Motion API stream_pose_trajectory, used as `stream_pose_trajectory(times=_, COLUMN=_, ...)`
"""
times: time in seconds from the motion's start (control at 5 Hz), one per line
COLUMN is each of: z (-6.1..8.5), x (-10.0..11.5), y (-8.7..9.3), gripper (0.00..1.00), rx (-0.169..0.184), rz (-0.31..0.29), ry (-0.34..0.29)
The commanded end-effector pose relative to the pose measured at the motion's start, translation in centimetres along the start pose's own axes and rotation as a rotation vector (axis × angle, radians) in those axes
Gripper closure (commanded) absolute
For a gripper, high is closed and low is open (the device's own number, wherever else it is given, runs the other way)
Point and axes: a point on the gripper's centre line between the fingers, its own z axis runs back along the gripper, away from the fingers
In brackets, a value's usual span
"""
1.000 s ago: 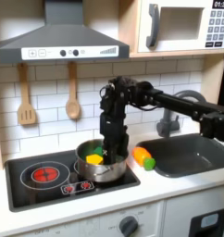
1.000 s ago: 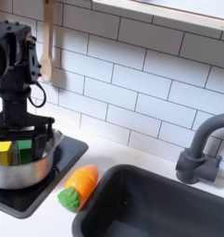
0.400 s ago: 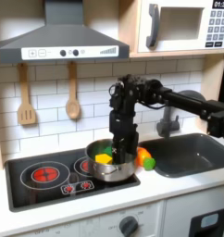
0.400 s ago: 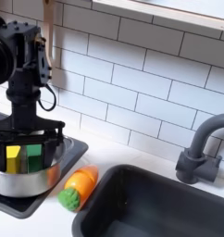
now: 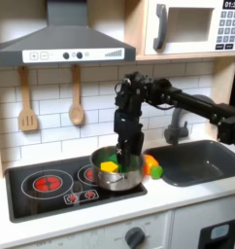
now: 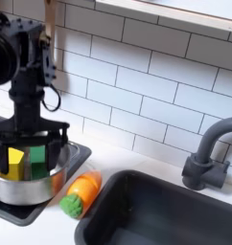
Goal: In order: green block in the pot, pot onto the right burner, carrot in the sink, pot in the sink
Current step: 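Slide the pot onto the right burner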
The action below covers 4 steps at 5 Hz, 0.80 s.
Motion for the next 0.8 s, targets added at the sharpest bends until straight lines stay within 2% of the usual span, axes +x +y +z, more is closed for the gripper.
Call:
stream_pose_trajectory(times=0.0, z=0.7, x=1.0, y=-0.2, gripper=0.0, rx=0.004, rz=0.077, ry=-0.008)
stream_pose_trajectory(times=0.2, z=0.5, x=1.1, y=-0.8, gripper=0.0, rx=-0.016, rz=0.058, ry=-0.003)
stream_pose_trajectory(times=0.4, z=0.7, x=0.0, y=-1.9, gripper=0.0, rx=-0.024, rz=-0.099, ry=-0.024)
stream_pose_trajectory(times=0.6, z=1.0, x=0.0, y=-2.2, gripper=0.0, rx=-0.025, rz=-0.175, ry=-0.055)
